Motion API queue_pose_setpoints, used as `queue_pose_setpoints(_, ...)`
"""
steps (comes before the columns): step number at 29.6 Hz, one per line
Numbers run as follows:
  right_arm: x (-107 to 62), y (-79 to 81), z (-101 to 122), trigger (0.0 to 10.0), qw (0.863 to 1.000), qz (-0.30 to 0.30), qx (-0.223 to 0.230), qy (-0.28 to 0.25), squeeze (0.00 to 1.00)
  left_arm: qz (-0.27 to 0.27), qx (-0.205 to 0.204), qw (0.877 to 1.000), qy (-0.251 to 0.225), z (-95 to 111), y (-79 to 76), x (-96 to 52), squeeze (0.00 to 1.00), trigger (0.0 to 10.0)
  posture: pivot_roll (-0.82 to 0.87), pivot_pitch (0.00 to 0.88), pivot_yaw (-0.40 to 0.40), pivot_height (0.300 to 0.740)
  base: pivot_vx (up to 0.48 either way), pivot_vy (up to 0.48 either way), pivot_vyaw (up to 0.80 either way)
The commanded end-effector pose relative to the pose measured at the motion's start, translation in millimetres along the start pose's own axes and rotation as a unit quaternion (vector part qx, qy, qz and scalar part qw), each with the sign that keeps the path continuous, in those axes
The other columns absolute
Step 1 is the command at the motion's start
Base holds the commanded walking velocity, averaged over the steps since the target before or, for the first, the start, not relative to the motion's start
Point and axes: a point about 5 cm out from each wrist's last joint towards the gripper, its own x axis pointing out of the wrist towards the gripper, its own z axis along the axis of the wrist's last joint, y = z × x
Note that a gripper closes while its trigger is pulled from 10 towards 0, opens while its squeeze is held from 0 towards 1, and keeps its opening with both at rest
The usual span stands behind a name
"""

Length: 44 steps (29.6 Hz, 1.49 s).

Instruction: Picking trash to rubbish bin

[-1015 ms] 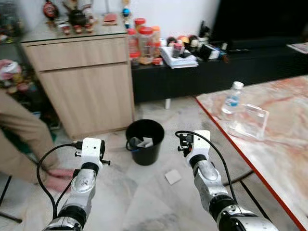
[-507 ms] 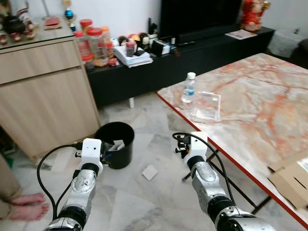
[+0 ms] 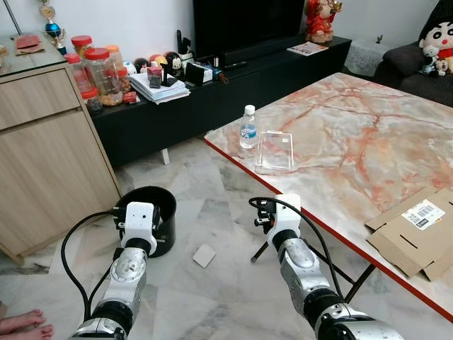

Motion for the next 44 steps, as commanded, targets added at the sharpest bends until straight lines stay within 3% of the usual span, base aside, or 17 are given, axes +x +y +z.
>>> queue_pose_setpoints(1, 0.6, 2.2, 2.1, 10.0, 1.000, 0.002, -0.003, -0.007, 0.00, 0.003, -0.005, 1.000, 0.004, -0.1, 1.9, 0.8, 0.00, 10.0, 0.04, 0.000, -0.008, 0.740, 0.000, 0.386, -0.80)
queue_pose_setpoints(44, 1.4, 9.2, 1.6, 10.0, 1.000, 0.010, 0.001, -0.004, 0.00, 0.001, -0.006, 1.000, -0.003, 4.0, 2.2, 3.2, 0.00, 10.0, 0.04, 0.000, -0.009, 0.740, 0.000, 0.017, -0.80)
